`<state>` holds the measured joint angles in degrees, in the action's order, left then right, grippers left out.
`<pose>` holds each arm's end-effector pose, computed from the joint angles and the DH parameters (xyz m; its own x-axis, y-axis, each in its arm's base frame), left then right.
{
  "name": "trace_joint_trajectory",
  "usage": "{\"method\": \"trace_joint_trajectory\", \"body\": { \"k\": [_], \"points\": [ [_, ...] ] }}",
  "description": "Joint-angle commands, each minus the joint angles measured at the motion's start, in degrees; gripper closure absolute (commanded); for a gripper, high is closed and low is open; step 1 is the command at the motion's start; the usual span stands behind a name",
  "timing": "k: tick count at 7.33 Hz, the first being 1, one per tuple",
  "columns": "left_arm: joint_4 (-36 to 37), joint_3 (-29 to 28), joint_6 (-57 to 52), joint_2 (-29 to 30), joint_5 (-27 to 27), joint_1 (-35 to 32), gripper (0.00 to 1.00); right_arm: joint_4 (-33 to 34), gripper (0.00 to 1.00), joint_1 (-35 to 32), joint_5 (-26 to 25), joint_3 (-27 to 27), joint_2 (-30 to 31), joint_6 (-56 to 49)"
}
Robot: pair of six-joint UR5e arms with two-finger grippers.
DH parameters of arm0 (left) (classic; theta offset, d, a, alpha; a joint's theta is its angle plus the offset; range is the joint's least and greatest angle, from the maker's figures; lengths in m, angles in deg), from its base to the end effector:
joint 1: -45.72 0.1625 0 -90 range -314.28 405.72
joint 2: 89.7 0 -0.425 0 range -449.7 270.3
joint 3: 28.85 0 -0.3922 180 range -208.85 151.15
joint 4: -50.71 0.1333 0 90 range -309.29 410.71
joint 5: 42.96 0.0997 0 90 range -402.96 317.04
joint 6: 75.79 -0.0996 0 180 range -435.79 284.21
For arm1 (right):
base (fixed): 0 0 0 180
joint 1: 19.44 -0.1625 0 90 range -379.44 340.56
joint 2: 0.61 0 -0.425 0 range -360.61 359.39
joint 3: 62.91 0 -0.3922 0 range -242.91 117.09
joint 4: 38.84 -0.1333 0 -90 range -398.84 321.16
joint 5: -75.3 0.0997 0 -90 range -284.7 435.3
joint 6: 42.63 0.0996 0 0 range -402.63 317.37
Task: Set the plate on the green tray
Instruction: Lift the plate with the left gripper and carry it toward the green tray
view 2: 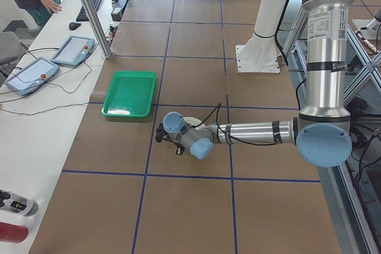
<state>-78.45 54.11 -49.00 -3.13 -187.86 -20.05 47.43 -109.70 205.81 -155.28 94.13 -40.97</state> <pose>0.1478 -0.4546 0.6604 0.4864 0.1698 -0.8570 -0.1577 0.9819 0.1051 0.0707 -0.4579 0.6756 0.7599 0.0170 0.6498 -0.0266 0.9996 0.0049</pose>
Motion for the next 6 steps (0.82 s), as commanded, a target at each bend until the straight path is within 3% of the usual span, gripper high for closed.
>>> {"method": "trace_joint_trajectory", "body": {
  "k": [1, 3, 5, 6],
  "points": [
    [1.27, -0.08, -0.51, 0.08, -8.36, -3.74, 1.0, 0.04, 0.0, 0.0, 0.0, -0.01, 0.0, 0.0],
    [5.74, 0.18, 0.28, 2.26, -10.41, -5.24, 1.0, 0.03, 0.0, 0.0, 0.0, -0.01, 0.0, 0.0],
    [12.68, -0.69, 7.61, 13.04, -10.33, -5.52, 1.0, 0.03, 0.0, 0.0, 0.0, -0.01, 0.0, 0.0],
    [12.35, -3.57, 13.06, 17.36, -9.54, -5.34, 1.0, 0.04, 0.0, 0.0, 0.0, -0.01, 0.0, 0.0]
  ]
}}
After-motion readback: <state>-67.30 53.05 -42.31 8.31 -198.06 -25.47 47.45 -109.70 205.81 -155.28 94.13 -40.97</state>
